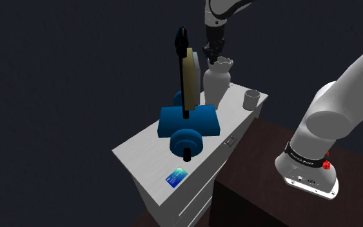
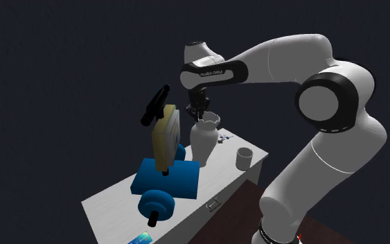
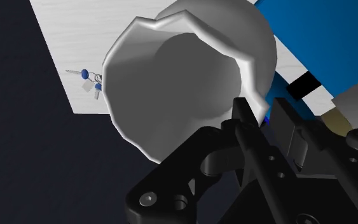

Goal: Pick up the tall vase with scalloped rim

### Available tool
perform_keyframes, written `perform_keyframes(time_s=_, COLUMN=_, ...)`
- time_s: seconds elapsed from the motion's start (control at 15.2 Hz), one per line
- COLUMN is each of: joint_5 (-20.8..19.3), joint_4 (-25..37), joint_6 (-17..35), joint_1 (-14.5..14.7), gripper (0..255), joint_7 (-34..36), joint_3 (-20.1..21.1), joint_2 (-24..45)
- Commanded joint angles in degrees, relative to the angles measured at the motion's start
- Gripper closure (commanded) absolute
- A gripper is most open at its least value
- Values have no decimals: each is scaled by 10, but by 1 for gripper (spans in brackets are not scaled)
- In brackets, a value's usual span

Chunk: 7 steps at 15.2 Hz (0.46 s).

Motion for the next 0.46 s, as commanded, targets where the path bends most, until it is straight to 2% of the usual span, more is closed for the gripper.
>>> perform_keyframes(time_s=0.0, joint_5=1, joint_4=14, joint_6=-16, joint_1=0, gripper=255, joint_7=-3, joint_3=0, joint_2=-3)
perform_keyframes(time_s=0.4, joint_5=2, joint_4=45, joint_6=-48, joint_1=0, gripper=255, joint_7=-6, joint_3=0, joint_2=-4)
